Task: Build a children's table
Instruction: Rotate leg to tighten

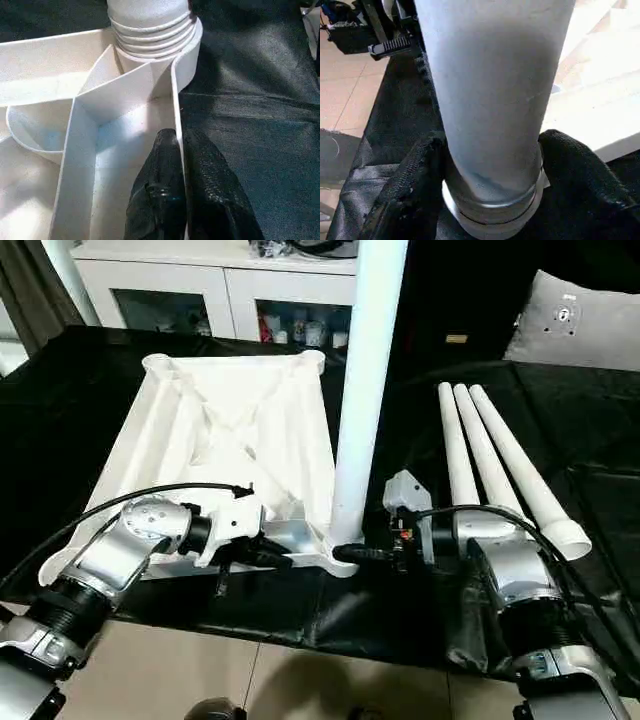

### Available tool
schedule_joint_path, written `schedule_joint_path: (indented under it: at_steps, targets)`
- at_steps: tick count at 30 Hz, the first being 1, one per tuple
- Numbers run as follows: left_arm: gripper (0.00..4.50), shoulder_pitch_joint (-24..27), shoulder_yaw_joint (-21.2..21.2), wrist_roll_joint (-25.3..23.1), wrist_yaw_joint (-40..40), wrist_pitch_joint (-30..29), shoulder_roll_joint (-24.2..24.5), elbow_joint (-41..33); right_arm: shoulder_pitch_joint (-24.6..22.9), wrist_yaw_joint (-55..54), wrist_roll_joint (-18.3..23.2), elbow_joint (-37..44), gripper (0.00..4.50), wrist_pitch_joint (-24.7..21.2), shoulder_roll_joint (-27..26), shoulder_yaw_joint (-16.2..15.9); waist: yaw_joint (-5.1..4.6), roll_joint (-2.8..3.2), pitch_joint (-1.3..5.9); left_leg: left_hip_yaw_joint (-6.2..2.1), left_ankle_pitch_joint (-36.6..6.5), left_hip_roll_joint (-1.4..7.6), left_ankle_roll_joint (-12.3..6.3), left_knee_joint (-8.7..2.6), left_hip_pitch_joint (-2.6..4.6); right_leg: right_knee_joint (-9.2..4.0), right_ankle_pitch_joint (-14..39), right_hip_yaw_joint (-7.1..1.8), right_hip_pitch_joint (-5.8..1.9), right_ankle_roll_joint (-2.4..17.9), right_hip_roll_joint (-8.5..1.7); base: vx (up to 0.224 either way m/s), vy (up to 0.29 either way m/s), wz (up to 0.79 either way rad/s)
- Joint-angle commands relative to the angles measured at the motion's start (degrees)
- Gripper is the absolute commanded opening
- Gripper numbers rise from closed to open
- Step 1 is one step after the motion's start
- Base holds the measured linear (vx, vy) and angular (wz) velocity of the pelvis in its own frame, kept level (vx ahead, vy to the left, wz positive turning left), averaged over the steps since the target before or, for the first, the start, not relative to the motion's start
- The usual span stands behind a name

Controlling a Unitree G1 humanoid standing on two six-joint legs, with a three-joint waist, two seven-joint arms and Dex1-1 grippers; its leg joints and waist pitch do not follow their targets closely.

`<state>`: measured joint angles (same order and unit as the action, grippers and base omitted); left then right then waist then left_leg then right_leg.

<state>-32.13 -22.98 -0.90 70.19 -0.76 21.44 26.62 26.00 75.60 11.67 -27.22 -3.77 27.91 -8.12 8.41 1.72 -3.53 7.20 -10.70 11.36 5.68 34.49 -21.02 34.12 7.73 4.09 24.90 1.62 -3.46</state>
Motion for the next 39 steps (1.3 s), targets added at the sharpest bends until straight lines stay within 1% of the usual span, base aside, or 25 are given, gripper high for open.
schedule_joint_path:
  at_steps: [1, 6, 8, 10, 11, 12, 13, 14, 15, 16, 17, 18, 20, 22, 25, 27, 28, 29, 31, 32, 34, 35, 36, 38, 39]
  targets:
    - [0.00, 0.1, -2.1, 0.0, 3.1, 1.9, -0.4, -2.1, -0.7, 0.1, 0.2, 1.1, 2.63, -0.7, 0.1, -0.3, -0.18, -0.63, 4.64, 1.40, -9.1, 0.67, -4.41, -3.59, -0.23, -4.33, 21.5, -1.77, -4.40, 8.0, -3.40, 0.000, 0.000, 0.00]
    - [0.00, 0.4, -0.1, 0.6, -1.5, -2.5, -2.0, -2.6, -2.2, -3.8, 1.4, 3.6, 2.62, -5.3, -2.0, 0.2, -0.18, -0.51, 4.54, 1.39, -9.5, 0.65, -4.19, -3.64, -0.16, -4.47, 22.0, -1.74, -4.33, 7.8, -3.34, 0.000, 0.000, 0.00]
    - [0.00, 0.3, 1.3, 1.0, -5.1, -6.2, -3.7, -3.3, -1.8, -8.8, 0.6, 3.2, 2.62, -7.2, -4.1, 0.8, -0.48, -0.54, 4.25, 1.43, -10.7, 0.46, -3.68, -3.75, -0.10, -4.89, 24.7, -1.56, -4.26, 7.0, -3.27, 0.000, 0.000, 0.00]
    - [0.00, 0.2, 2.9, 1.6, -9.6, -11.2, -6.2, -4.9, -0.9, -16.1, -0.7, 1.8, 2.61, -8.2, -7.2, 1.9, -0.79, -0.66, 4.15, 1.40, -11.2, 0.20, -2.61, -3.72, 0.09, -5.41, 29.0, -1.35, -4.10, 5.4, -3.40, 0.000, 0.000, 0.00]
    - [0.00, 0.0, 3.8, 2.1, -11.8, -13.6, -7.7, -5.6, -0.4, -18.9, -0.7, 1.1, 2.61, -8.8, -8.8, 2.6, -1.31, -0.78, 3.95, 1.31, -11.6, 0.04, -2.01, -3.83, -0.23, -5.50, 30.7, -1.06, -4.28, 4.6, -3.36, 0.000, 0.000, 0.00]
    - [0.00, 0.0, 3.8, 2.1, -11.8, -13.6, -7.7, -5.6, -0.4, -18.9, -0.7, 1.1, 2.60, -8.8, -8.8, 2.6, -1.52, -0.77, 3.90, 1.29, -12.2, -0.16, -2.01, -3.77, -0.20, -5.88, 32.2, -0.84, -4.19, 3.9, -3.35, 0.000, 0.000, 0.00]
    - [0.00, -0.3, 5.1, 2.7, -15.3, -17.2, -10.2, -6.3, 0.3, -23.2, -0.5, 0.3, 2.59, -10.0, -11.3, 3.7, -2.19, -0.83, 4.03, 1.24, -12.5, -0.21, -2.12, -3.76, -0.15, -6.06, 32.8, -0.83, -4.30, 3.1, -3.45, 0.000, 0.000, 0.00]
    - [0.00, -0.8, 6.3, 3.0, -18.3, -19.7, -12.1, -6.4, 0.9, -26.2, -0.4, -0.3, 2.59, -10.9, -12.8, 4.4, -2.54, -0.95, 3.96, 1.32, -12.1, -0.15, -2.16, -3.76, -0.25, -6.00, 32.1, -0.90, -4.17, 3.4, -3.29, 0.000, 0.000, 0.00]
    - [0.00, -1.4, 7.7, 3.3, -22.0, -22.6, -14.5, -6.4, 1.8, -30.3, -0.4, -1.4, 2.59, -11.8, -14.8, 5.3, -3.01, -0.83, 4.03, 1.32, -12.3, -0.32, -2.24, -3.54, -0.01, -6.14, 32.1, -0.69, -3.99, 3.7, -3.22, 0.000, 0.000, 0.00]
    - [0.00, -2.5, 9.4, 3.4, -26.7, -24.9, -17.3, -5.7, 3.1, -35.1, -0.7, -3.1, 2.59, -12.8, -16.9, 6.4, -3.39, -1.06, 4.04, 1.36, -11.7, -0.60, -2.53, -3.40, -0.24, -6.28, 32.1, -0.57, -4.11, 3.5, -3.11, 0.000, 0.000, 0.00]
    - [0.00, -3.2, 10.5, 3.4, -29.4, -25.7, -19.0, -5.1, 3.9, -37.9, -0.8, -4.1, 2.52, -13.3, -18.1, 7.1, -3.47, -1.03, 4.03, 1.41, -11.5, -0.67, -2.80, -3.40, -0.18, -6.46, 32.4, -0.52, -4.00, 3.5, -3.17, 0.000, 0.000, 0.00]
    - [0.00, -4.7, 12.0, 3.4, -33.9, -26.2, -21.7, -3.8, 5.4, -42.7, -0.9, -6.0, 2.49, -14.1, -20.0, 8.3, -3.70, -1.01, 4.10, 1.49, -11.3, -0.79, -3.30, -3.32, -0.36, -6.59, 32.5, -0.44, -4.10, 3.0, -3.04, 0.000, 0.000, 0.00]
    - [0.00, -5.6, 12.7, 3.1, -36.4, -26.3, -23.2, -3.0, 6.2, -45.4, -1.5, -7.1, 2.49, -14.0, -21.1, 8.9, -3.70, -0.99, 4.57, 1.35, -9.5, -0.67, -3.72, -3.40, -0.49, -6.16, 29.3, -0.57, -4.38, 3.6, -3.13, 0.000, 0.000, 0.00]
    - [0.00, -6.6, 12.4, 1.3, -39.5, -25.9, -24.5, -2.3, 7.2, -48.3, -2.8, -8.5, 2.49, -12.5, -22.3, 9.5, -3.81, -1.03, 4.85, 1.40, -7.5, -0.34, -4.78, -3.53, -0.68, -5.52, 23.5, -0.94, -4.41, 5.3, -3.07, 0.000, 0.000, 0.00]
    - [0.00, -6.4, 11.6, -0.3, -40.4, -27.0, -24.7, -3.4, 7.4, -50.3, -2.5, -9.0, 2.49, -12.6, -23.2, 10.6, -3.68, -0.97, 4.93, 1.47, -6.1, -0.24, -5.75, -3.47, -0.80, -5.01, 19.3, -1.22, -4.63, 7.3, -3.15, 0.000, 0.000, 0.00]
    - [0.00, -6.0, 11.5, -0.6, -40.7, -27.4, -24.2, -4.0, 7.2, -50.5, -2.4, -8.8, 3.01, -12.7, -23.1, 10.9, -3.35, -0.93, 5.15, 1.47, -4.3, -0.11, -6.47, -3.35, -0.79, -4.38, 14.9, -1.43, -4.80, 9.0, -3.24, 0.000, 0.000, 0.00]
    - [0.00, -5.9, 11.4, -0.9, -40.9, -27.2, -23.8, -3.9, 6.9, -50.1, -1.9, -8.7, 3.01, -12.7, -23.1, 11.2, -3.25, -0.92, 5.20, 1.50, -3.5, -0.09, -6.90, -3.28, -0.82, -4.18, 13.1, -1.51, -4.89, 9.8, -3.29, 0.000, 0.000, 0.00]
    - [0.00, -5.9, 11.4, -1.0, -40.9, -27.2, -23.7, -3.8, 6.9, -50.0, -1.7, -8.6, 3.17, -12.7, -23.0, 11.3, -3.19, -0.89, 5.20, 1.52, -3.3, -0.10, -7.06, -3.27, -0.84, -4.08, 12.4, -1.52, -4.91, 10.1, -3.28, 0.000, 0.000, 0.00]
    - [0.00, -6.1, 11.4, -1.0, -41.8, -26.9, -23.7, -3.2, 6.5, -50.1, -0.7, -8.2, 3.42, -13.3, -23.2, 12.1, -3.07, -0.84, 5.06, 1.59, -3.8, -0.10, -7.24, -3.35, -0.75, -4.34, 13.6, -1.44, -4.93, 10.1, -3.33, 0.000, 0.000, 0.00]
    - [0.00, -6.1, 11.4, -1.0, -41.8, -26.9, -23.7, -3.1, 6.5, -50.2, -0.7, -8.2, 3.42, -13.3, -23.2, 12.2, -3.08, -0.85, 4.98, 1.62, -4.2, -0.10, -7.12, -3.37, -0.79, -4.45, 14.5, -1.42, -4.92, 9.9, -3.34, 0.000, 0.000, 0.00]
    - [0.00, -6.8, 11.4, -2.0, -43.6, -25.2, -23.7, -1.2, 5.7, -52.1, -1.1, -7.5, 3.62, -11.9, -22.5, 13.5, -3.08, -0.82, 4.83, 1.65, -5.9, -0.09, -6.43, -3.51, -0.59, -5.00, 18.3, -1.35, -4.73, 8.5, -3.29, 0.000, 0.000, 0.00]
    - [0.00, -6.9, 11.4, -2.1, -43.9, -24.9, -23.7, -1.0, 5.7, -52.2, -1.3, -7.4, 3.75, -11.6, -22.4, 13.5, -3.03, -0.81, 4.84, 1.60, -6.1, 0.01, -6.10, -3.57, -0.49, -4.95, 18.6, -1.35, -4.68, 8.2, -3.27, 0.000, 0.000, 0.00]
    - [0.00, -7.2, 11.4, -2.3, -44.1, -24.1, -23.6, -0.3, 5.1, -52.5, -2.3, -6.7, 3.75, -9.8, -21.6, 13.1, -3.06, -0.87, 4.87, 1.58, -6.3, -0.02, -5.74, -3.61, -0.61, -4.88, 18.7, -1.36, -4.84, 8.0, -3.29, 0.000, 0.000, 0.00]
    - [0.00, -7.5, 11.2, -2.6, -44.0, -23.7, -23.4, 0.2, 4.4, -52.0, -1.8, -5.2, 3.91, -10.0, -21.1, 13.5, -3.07, -0.91, 4.84, 1.63, -6.7, -0.10, -5.49, -3.59, -0.60, -5.06, 19.2, -1.39, -4.81, 7.5, -3.29, 0.000, 0.000, 0.00]
    - [0.00, -7.7, 10.5, -3.1, -43.3, -23.3, -22.9, 0.9, 3.4, -51.5, -0.9, -2.7, 4.06, -10.4, -20.4, 14.2, -2.94, -1.09, 4.87, 1.60, -6.4, -0.09, -5.58, -3.64, -0.62, -5.00, 19.0, -1.43, -4.88, 7.3, -3.28, 0.000, 0.000, 0.00]
